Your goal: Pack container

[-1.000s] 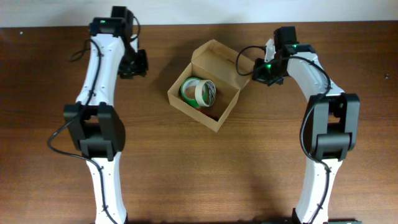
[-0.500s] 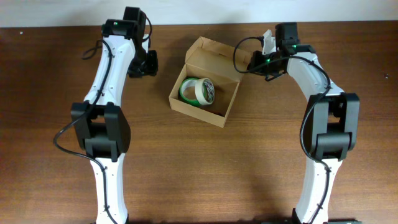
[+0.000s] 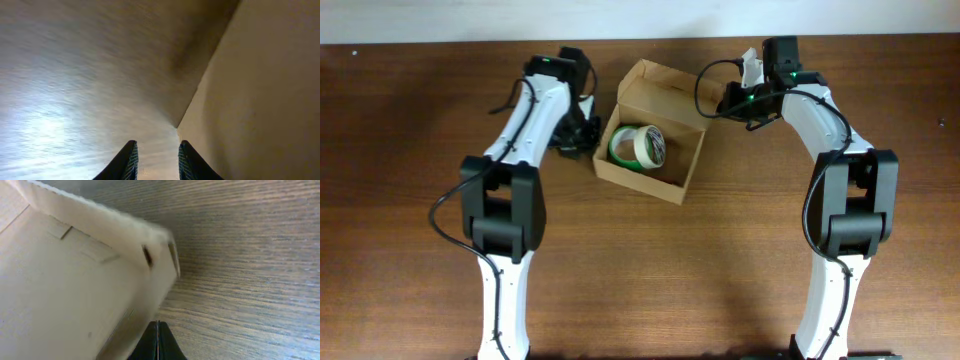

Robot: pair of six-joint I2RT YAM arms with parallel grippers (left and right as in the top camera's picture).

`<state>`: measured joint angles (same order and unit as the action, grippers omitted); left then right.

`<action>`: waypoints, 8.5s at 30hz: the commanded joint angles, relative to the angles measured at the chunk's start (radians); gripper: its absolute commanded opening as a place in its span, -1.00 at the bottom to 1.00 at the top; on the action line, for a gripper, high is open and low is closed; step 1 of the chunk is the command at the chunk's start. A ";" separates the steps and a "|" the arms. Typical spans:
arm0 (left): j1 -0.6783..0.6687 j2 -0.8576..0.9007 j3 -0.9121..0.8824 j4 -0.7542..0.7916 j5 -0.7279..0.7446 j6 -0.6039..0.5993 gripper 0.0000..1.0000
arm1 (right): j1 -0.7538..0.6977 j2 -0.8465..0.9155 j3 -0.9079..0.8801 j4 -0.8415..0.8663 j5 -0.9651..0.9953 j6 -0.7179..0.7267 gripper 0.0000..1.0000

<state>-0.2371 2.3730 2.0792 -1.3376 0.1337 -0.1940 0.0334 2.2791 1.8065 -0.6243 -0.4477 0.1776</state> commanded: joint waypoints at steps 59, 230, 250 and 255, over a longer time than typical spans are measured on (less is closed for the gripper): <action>0.195 0.003 -0.016 0.372 0.444 -0.257 -0.77 | -0.131 0.005 0.013 -0.048 -0.143 0.095 -0.93; -0.191 0.199 0.740 -0.350 -0.078 -0.148 -0.97 | 0.137 -0.240 0.075 -0.707 0.212 -0.031 -0.92; -0.201 0.199 0.551 -0.338 -0.132 -0.151 -0.97 | 0.136 -0.224 -0.086 -0.555 0.213 -0.031 -0.92; -0.192 0.196 0.555 -0.340 -0.133 -0.156 -0.97 | 0.136 -0.230 -0.063 -0.549 0.212 -0.027 -0.92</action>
<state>-0.4366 2.5523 2.6610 -1.6684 0.0391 -0.3584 0.1680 2.0407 1.7546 -1.1870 -0.2539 0.1535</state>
